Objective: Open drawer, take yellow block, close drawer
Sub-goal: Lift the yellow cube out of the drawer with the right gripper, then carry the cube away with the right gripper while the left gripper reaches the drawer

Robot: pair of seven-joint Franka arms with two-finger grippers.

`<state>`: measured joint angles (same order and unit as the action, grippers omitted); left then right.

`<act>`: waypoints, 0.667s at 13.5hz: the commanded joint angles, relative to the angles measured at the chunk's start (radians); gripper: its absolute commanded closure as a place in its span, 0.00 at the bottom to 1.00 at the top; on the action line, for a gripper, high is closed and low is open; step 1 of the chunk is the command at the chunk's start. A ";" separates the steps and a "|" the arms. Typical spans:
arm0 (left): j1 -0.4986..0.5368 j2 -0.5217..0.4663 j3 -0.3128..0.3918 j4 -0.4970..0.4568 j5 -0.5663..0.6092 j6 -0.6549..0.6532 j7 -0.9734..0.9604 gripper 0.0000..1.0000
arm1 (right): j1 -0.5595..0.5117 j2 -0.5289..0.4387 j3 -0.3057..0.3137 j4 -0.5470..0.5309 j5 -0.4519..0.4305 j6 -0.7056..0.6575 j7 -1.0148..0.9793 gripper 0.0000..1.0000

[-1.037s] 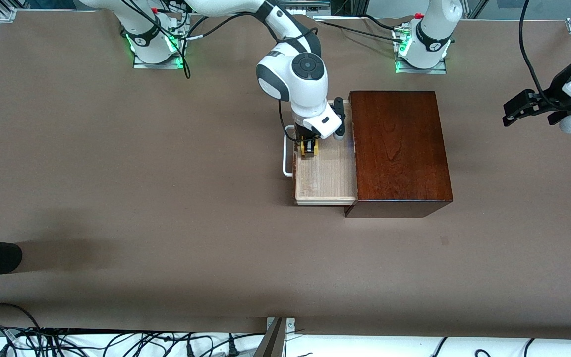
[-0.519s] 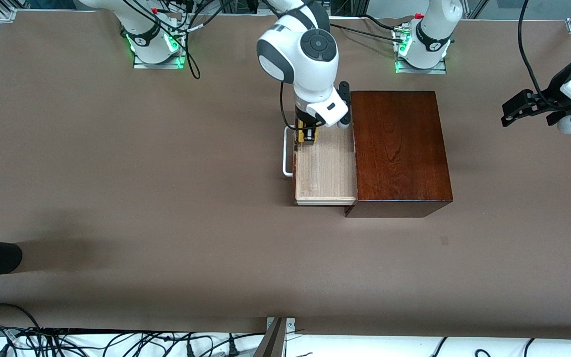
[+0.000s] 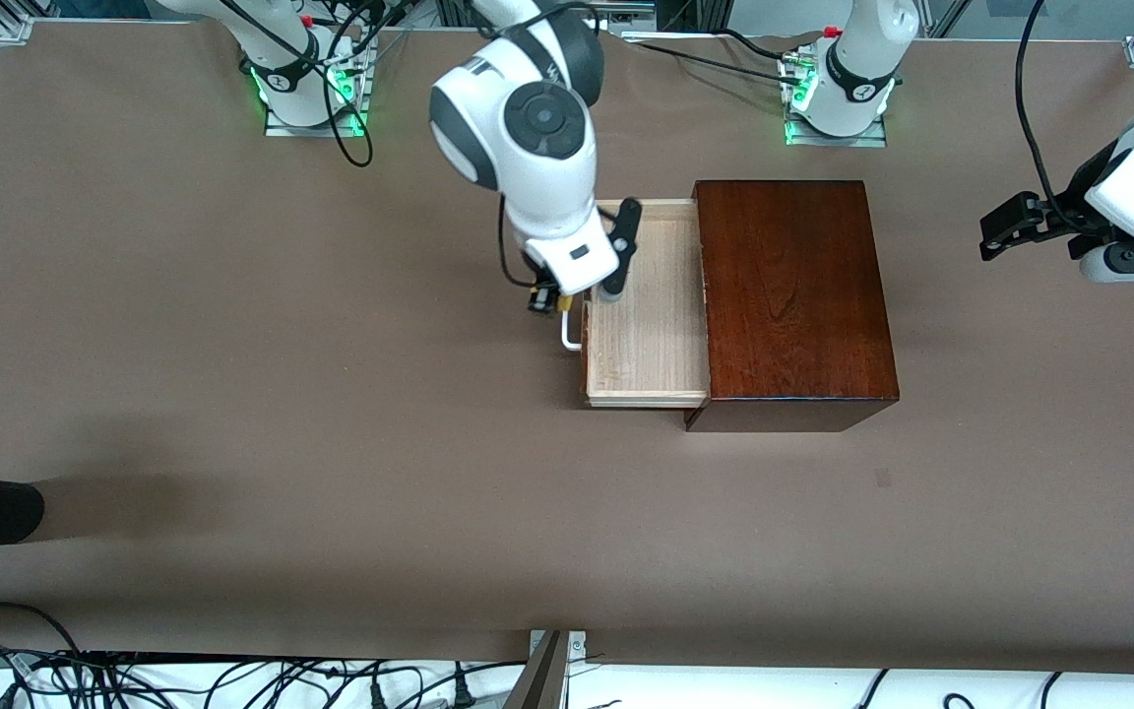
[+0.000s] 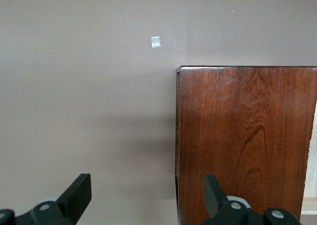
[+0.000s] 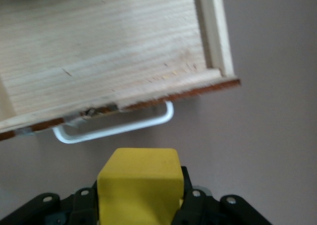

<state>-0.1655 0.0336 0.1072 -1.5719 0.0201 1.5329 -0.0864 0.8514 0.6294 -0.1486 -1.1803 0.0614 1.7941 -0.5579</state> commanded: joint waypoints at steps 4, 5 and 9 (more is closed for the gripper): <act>-0.012 0.019 -0.046 0.032 0.003 -0.007 -0.001 0.00 | 0.000 -0.157 -0.187 -0.235 0.109 0.050 0.038 1.00; -0.026 0.025 -0.066 0.052 0.001 -0.007 -0.015 0.00 | 0.000 -0.196 -0.207 -0.308 0.109 0.098 0.041 1.00; -0.138 0.162 -0.095 0.177 -0.074 -0.014 -0.134 0.00 | 0.002 -0.374 -0.325 -0.611 0.107 0.257 0.041 1.00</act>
<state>-0.2448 0.1025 0.0115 -1.4884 -0.0273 1.5345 -0.1558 0.8381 0.3894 -0.4325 -1.6024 0.1557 1.9795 -0.5267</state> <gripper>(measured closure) 0.000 0.445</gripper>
